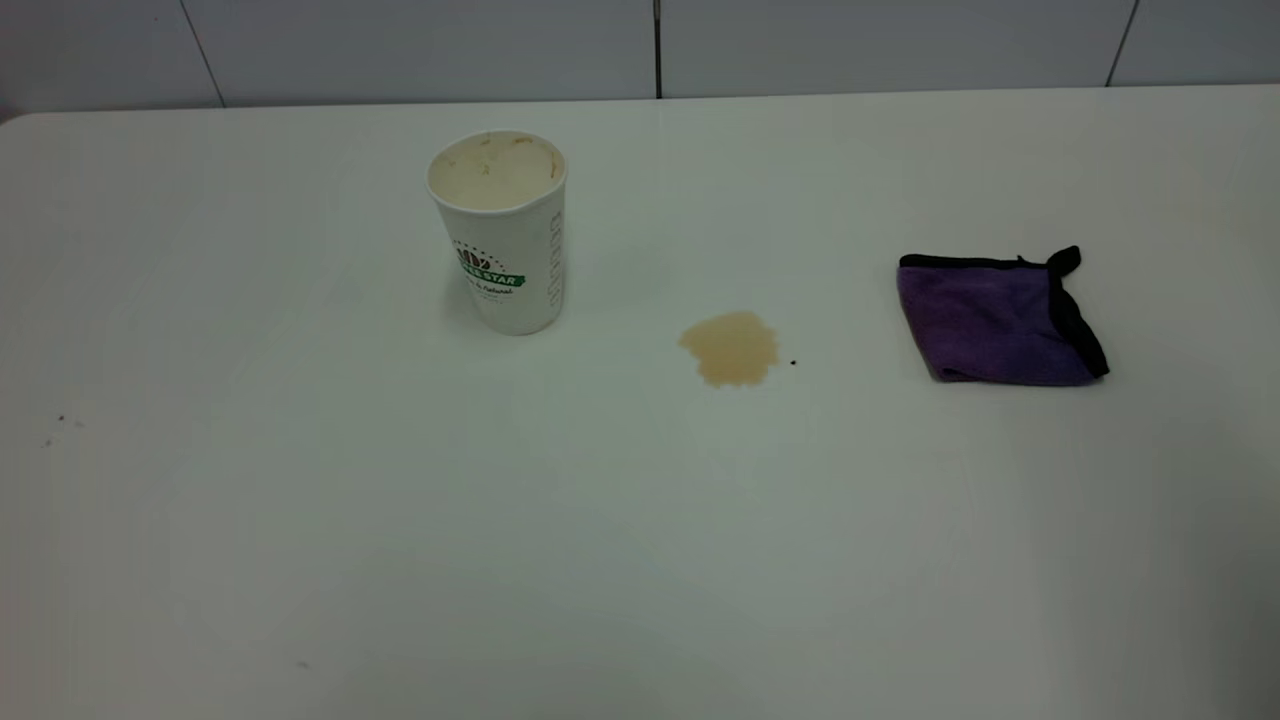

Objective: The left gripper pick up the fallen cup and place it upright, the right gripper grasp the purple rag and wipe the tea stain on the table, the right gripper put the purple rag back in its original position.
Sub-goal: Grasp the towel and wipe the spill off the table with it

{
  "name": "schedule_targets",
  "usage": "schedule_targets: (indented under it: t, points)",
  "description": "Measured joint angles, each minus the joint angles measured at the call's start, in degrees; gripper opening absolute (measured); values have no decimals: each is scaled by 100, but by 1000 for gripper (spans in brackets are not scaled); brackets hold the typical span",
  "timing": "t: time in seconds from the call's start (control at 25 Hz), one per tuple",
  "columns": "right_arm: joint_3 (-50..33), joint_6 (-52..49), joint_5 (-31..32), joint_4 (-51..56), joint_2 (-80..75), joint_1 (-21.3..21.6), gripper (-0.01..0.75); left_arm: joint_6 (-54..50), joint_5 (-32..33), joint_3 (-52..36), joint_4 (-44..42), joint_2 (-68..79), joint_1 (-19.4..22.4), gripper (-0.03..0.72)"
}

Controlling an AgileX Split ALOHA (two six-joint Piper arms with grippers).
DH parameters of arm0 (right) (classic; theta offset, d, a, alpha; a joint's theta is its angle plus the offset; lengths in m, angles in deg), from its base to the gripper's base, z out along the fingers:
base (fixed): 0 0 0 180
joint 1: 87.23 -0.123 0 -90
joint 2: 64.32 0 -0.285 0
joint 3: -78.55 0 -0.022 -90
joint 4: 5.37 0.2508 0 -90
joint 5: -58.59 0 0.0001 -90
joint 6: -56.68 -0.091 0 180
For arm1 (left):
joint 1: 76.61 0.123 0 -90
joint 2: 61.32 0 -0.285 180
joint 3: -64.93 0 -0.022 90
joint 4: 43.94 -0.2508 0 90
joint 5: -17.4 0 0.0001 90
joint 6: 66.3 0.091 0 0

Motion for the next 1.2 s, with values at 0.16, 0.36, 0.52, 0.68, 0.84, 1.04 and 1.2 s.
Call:
schedule_targets:
  t: [0.16,0.36,0.52,0.68,0.84,1.04,1.2]
  points:
    - [25,1017,-728,725,-1528,0,648,0,0,0,0,0,0,476]
    - [605,1664,-1001,1210,-3286,0,633,0,0,0,0,0,0,476]
    - [1370,1724,-1097,1257,-4475,0,621,0,0,0,0,0,0,476]
    - [2196,1623,-1155,1276,-5583,-181,601,5,0,0,0,0,0,476]
    - [3210,1105,-1100,1212,-6650,-563,592,5,0,0,0,0,0,476]
    - [4418,96,-833,563,-7717,-766,590,5,0,0,0,0,0,476]
    - [5195,-789,-541,-333,-8258,-828,590,5,0,0,0,0,0,476]
